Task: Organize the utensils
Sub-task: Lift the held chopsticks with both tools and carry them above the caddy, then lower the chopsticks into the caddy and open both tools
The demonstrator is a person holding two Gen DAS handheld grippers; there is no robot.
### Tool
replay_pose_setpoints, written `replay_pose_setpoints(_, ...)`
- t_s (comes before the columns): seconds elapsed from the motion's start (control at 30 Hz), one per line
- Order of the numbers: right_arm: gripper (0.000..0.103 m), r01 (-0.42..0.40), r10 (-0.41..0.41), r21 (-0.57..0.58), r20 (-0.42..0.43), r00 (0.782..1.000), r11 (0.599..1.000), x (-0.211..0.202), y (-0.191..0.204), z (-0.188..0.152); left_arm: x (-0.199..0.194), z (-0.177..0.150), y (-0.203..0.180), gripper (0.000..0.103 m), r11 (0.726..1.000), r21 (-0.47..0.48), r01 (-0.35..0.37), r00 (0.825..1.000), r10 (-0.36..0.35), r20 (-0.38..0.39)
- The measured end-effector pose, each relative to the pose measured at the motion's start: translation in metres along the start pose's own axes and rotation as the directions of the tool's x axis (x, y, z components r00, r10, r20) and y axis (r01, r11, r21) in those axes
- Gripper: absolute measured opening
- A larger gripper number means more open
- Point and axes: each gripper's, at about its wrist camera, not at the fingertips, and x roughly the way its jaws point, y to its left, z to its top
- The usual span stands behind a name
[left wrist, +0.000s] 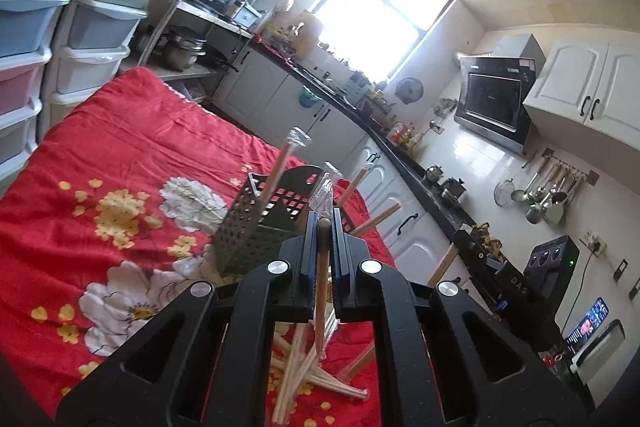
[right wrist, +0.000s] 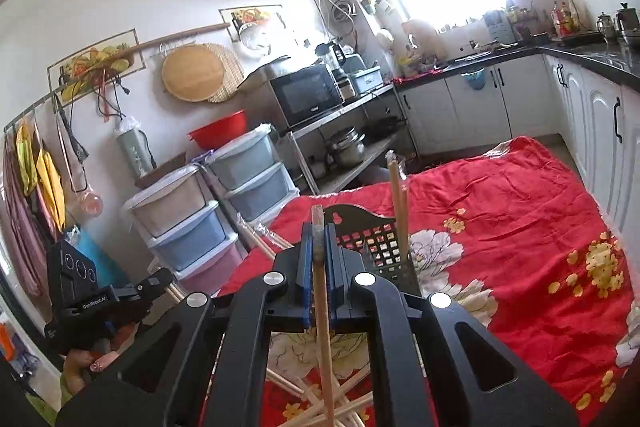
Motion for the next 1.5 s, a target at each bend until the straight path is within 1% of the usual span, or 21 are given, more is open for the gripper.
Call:
replay_pose_setpoints(0.17,0.006,0.01,-0.01,-0.002,0.026,1.0,1.0,-0.003,-0.005,0.004,0.012,0.0,-0.011,0.003,1.0,0.025,0.014,1.0,-0.013,-0.016)
replay_pose_setpoints(0.43,0.006,0.063,-0.061,-0.037,0.071,0.996,0.997,-0.008,-0.01,0.01,0.032,0.005,-0.032,0.003,0.996,0.09,0.023,0.999,-0.02,-0.028)
replay_pose_setpoints(0.57,0.006,0.079,-0.074,-0.051,0.101,0.992,0.996,-0.01,-0.012,0.016,0.037,0.013,-0.043,0.003,0.992,0.122,0.024,1.0,-0.023,-0.013)
replay_pose_setpoints(0.8,0.006,0.072,-0.06,-0.079,0.142,0.988,0.994,-0.01,-0.007,0.031,0.04,0.029,-0.063,0.003,0.984,0.179,0.023,0.999,-0.029,0.032)
replay_pose_setpoints(0.93,0.006,0.066,-0.047,-0.104,0.181,0.982,0.992,-0.012,0.0,0.042,0.04,0.035,-0.071,0.003,0.979,0.202,0.02,0.998,-0.031,0.054)
replay_pose_setpoints(1.17,0.006,0.064,-0.023,-0.152,0.26,0.965,0.986,-0.012,0.014,0.066,0.041,0.048,-0.082,0.003,0.973,0.23,-0.001,0.995,-0.023,0.1)
replay_pose_setpoints(1.27,0.006,0.06,-0.003,-0.178,0.305,0.952,0.982,-0.013,0.021,0.078,0.042,0.056,-0.087,0.003,0.969,0.247,-0.017,0.992,-0.014,0.125)
replay_pose_setpoints(1.33,0.006,0.072,-0.003,-0.194,0.331,0.943,0.978,-0.012,0.023,0.085,0.041,0.061,-0.09,0.003,0.968,0.251,-0.022,0.991,-0.013,0.137)
replay_pose_setpoints(1.5,0.006,0.087,0.006,-0.229,0.378,0.926,0.969,-0.008,0.031,0.102,0.039,0.072,-0.098,0.003,0.958,0.282,-0.054,0.984,0.003,0.181)
